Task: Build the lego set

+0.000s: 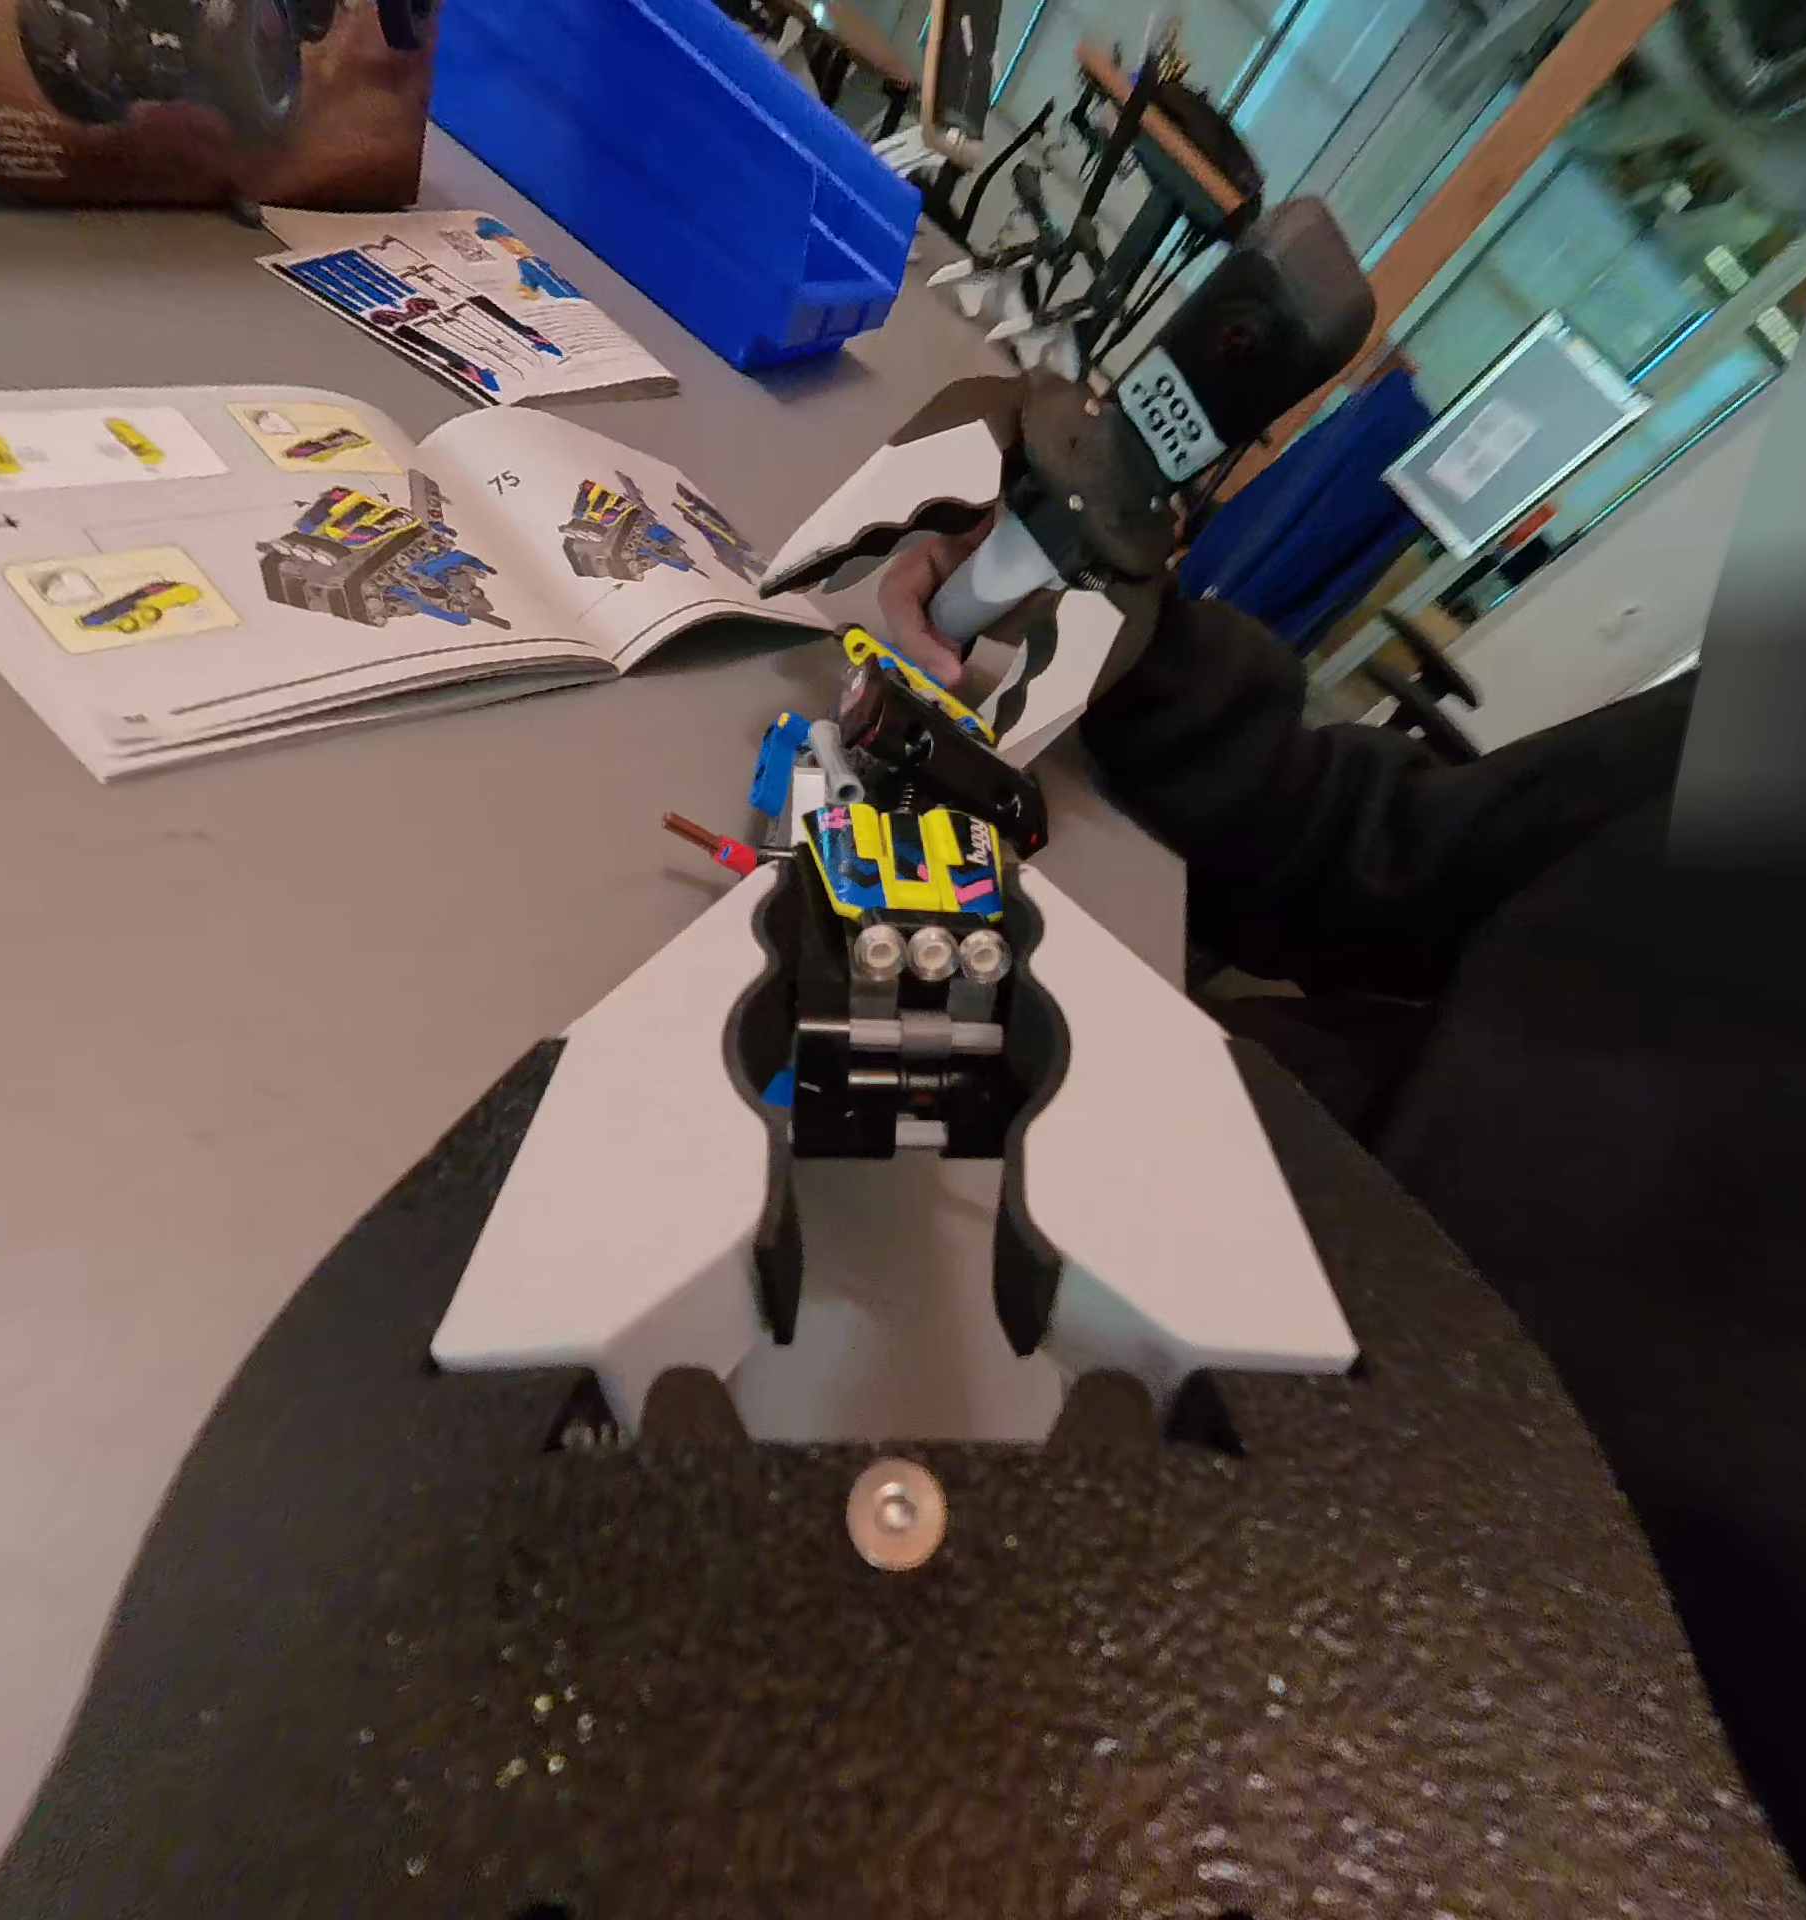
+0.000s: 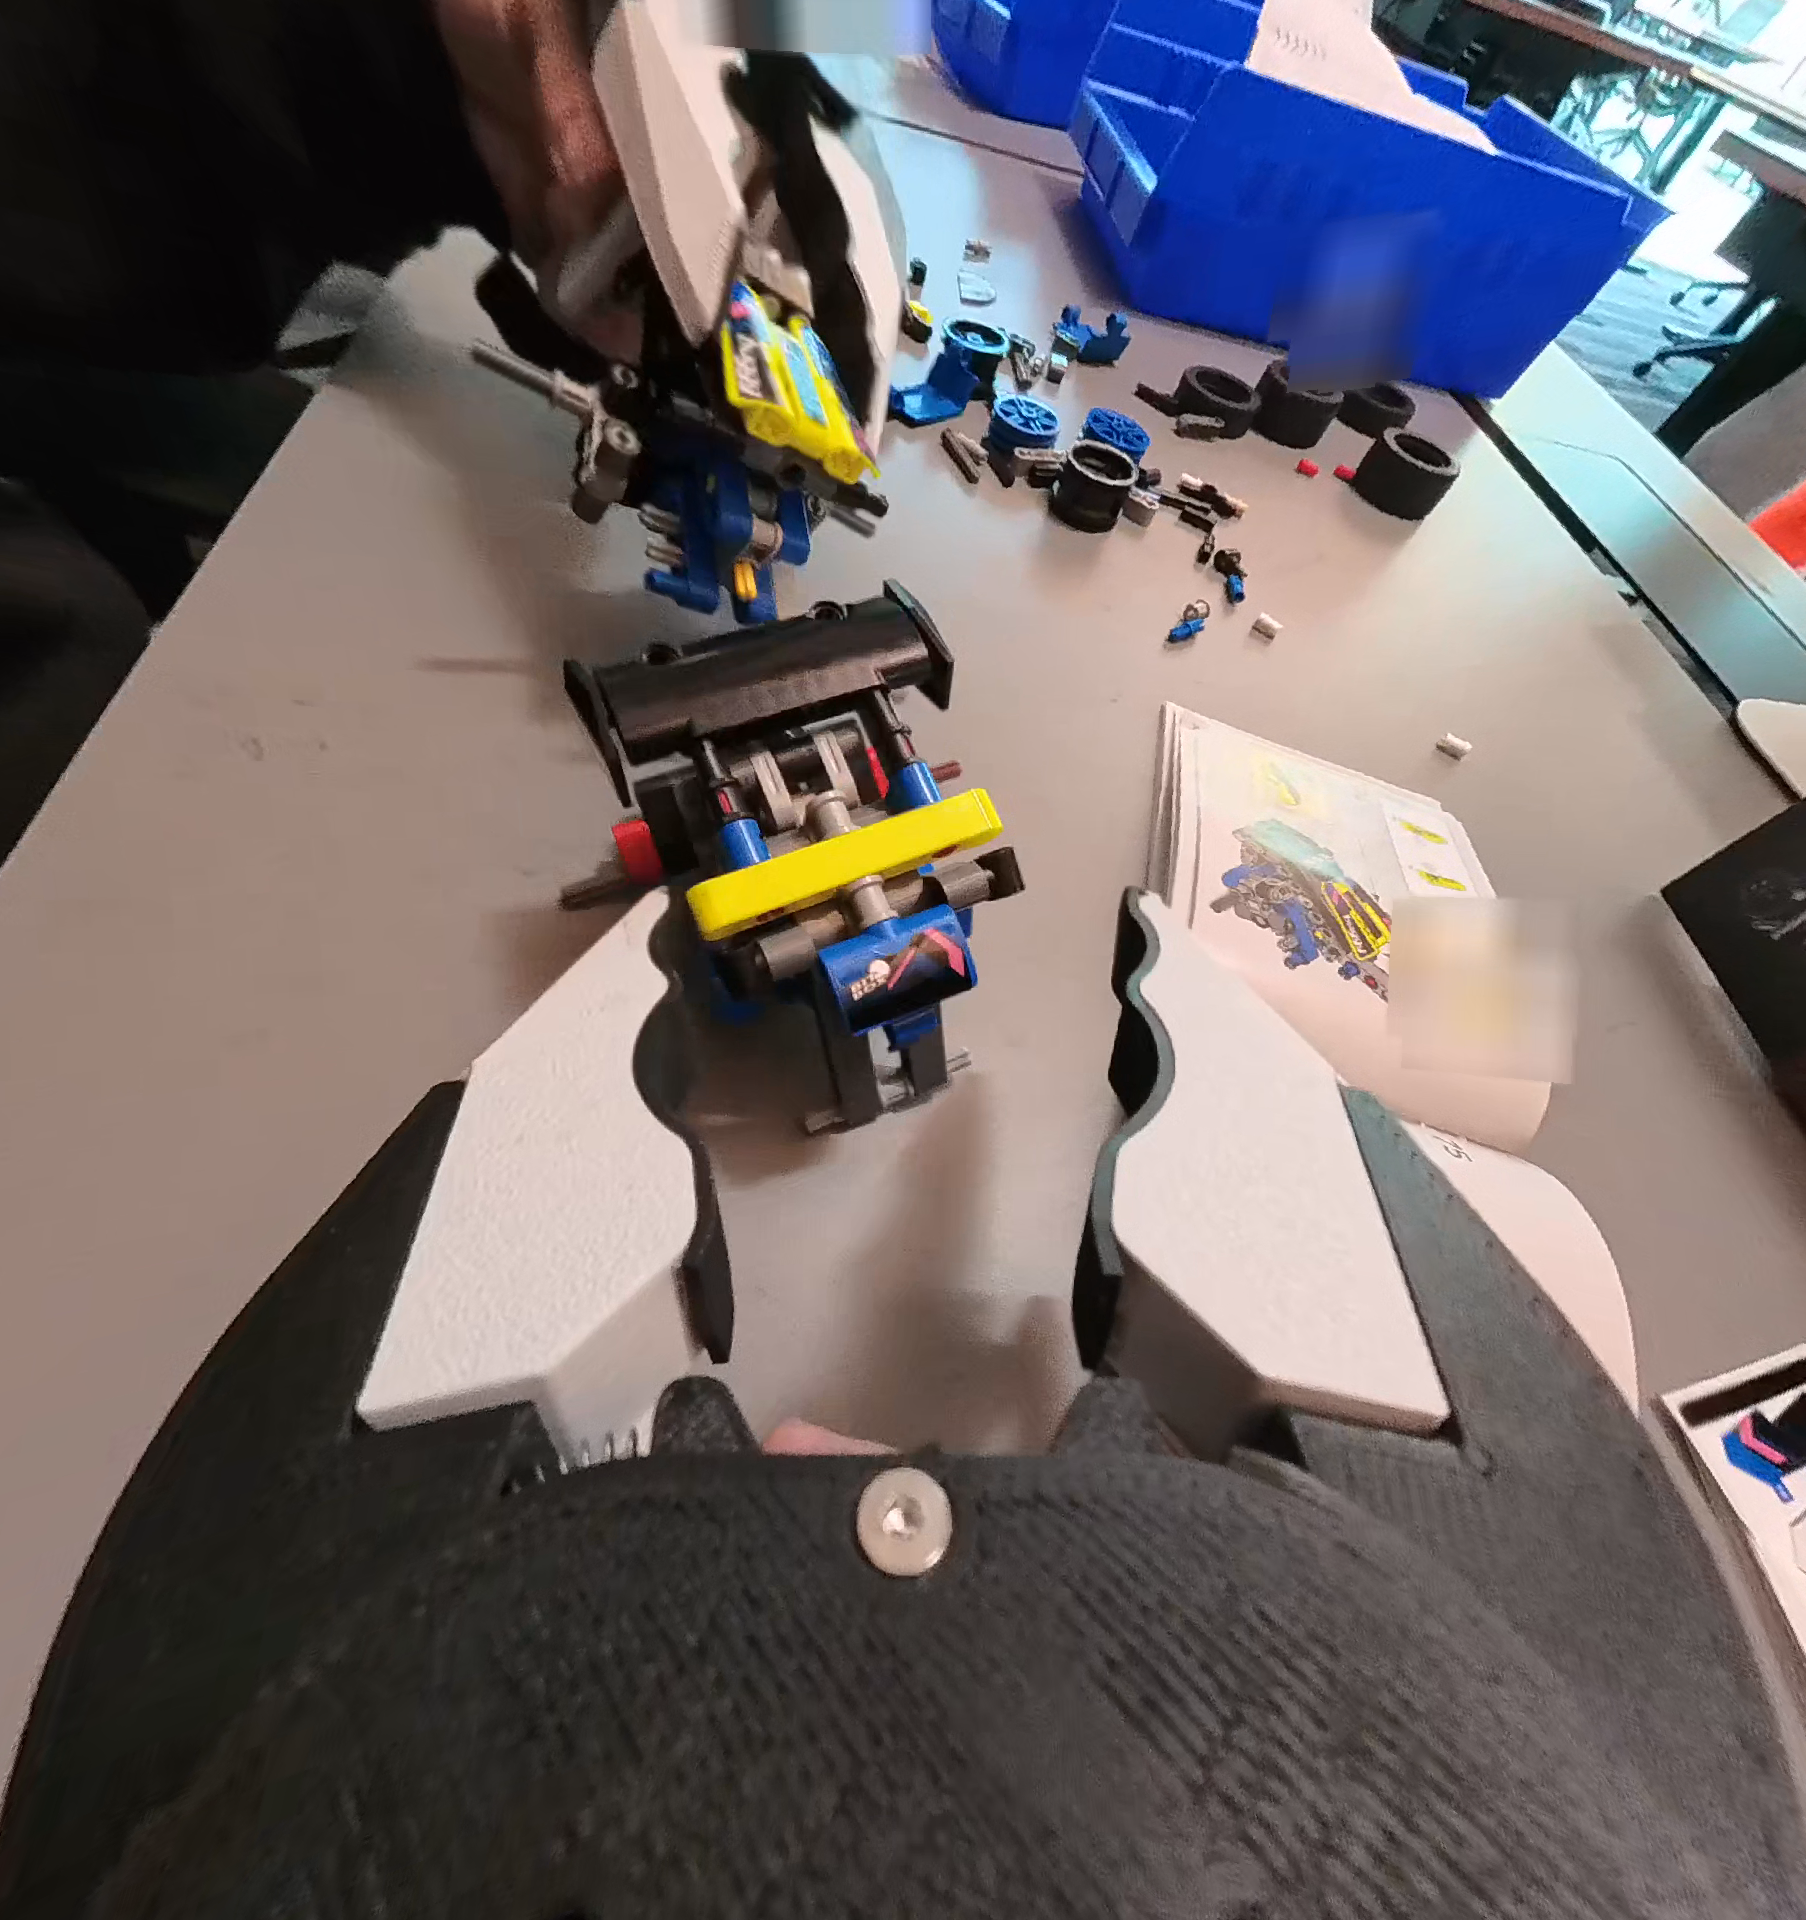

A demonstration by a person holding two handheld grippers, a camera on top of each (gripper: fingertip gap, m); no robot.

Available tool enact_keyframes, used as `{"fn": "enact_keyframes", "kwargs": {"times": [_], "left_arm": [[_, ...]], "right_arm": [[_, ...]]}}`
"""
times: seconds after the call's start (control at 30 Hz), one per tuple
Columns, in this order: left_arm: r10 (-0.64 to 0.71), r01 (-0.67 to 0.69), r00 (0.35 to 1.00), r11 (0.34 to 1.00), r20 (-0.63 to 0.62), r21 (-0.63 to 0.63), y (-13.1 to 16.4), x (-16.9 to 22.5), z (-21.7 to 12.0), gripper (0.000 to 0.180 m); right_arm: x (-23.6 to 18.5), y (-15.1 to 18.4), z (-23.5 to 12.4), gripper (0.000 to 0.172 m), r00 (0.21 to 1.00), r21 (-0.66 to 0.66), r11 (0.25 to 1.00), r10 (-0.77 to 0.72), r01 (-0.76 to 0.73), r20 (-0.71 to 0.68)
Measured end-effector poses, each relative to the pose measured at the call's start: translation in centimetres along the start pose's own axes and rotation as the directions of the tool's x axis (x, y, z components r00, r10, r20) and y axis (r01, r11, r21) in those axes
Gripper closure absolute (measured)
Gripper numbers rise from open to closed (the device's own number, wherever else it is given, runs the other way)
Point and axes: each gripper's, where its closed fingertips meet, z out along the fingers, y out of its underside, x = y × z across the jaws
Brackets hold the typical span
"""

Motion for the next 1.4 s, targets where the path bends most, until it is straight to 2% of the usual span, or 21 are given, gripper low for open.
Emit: {"fn": "enact_keyframes", "kwargs": {"times": [0.17, 0.33, 0.57, 0.67, 0.87, 1.0, 1.17, 1.3, 1.4], "left_arm": [[-0.066, 0.066, 0.998, 0.997, -0.009, 0.041, -0.2, -0.8, -0.4, 0.145], [-0.063, 0.060, 0.995, 0.997, 0.073, 0.042, -0.9, -1.8, -0.3, 0.145], [-0.050, 0.051, 0.986, 0.999, 0.158, -0.004, -0.8, -2.1, 0.7, 0.145], [-0.042, 0.049, 0.982, 0.998, 0.183, -0.034, -0.5, -2.6, 1.0, 0.146], [-0.093, 0.094, 0.988, 0.996, 0.127, -0.006, -1.1, -2.7, 1.1, 0.146], [-0.101, 0.105, 0.988, 0.994, 0.121, -0.028, -1.1, -3.2, 1.3, 0.145], [-0.060, 0.061, 0.995, 0.998, 0.078, -0.014, -1.5, -3.1, 1.1, 0.145], [-0.049, 0.049, 0.999, 0.999, 0.004, 0.009, -1.6, -2.8, 0.7, 0.145], [0.032, -0.031, 0.998, 0.999, -0.046, 0.017, -1.8, -2.4, 0.6, 0.145]], "right_arm": [[-0.1, -0.6, -0.4, 0.092, 0.999, 0.045, 0.999, 0.028, -0.029, 0.016], [0.8, -0.3, -0.2, 0.094, 0.998, 0.023, 0.998, 0.067, -0.067, -0.009], [1.0, -0.1, 0.8, 0.090, 0.998, -0.013, 0.999, 0.047, -0.048, -0.038], [0.8, 0.0, 1.0, 0.094, 0.999, -0.024, 0.999, 0.030, -0.031, -0.030], [0.7, -0.1, 1.1, 0.106, 1.000, -0.023, 0.999, 0.025, -0.025, -0.015], [0.6, -0.3, 1.1, 0.105, 1.000, -0.015, 1.000, 0.008, -0.008, -0.019], [0.5, -0.6, 0.7, 0.092, 1.000, 0.011, 1.000, -0.005, 0.006, -0.031], [0.4, -1.3, -0.8, 0.091, 0.999, 0.058, 0.998, -0.006, 0.008, -0.037], [2.1, -1.7, -3.2, 0.092, 0.990, 0.103, 0.994, -0.009, 0.024, -0.140]]}}
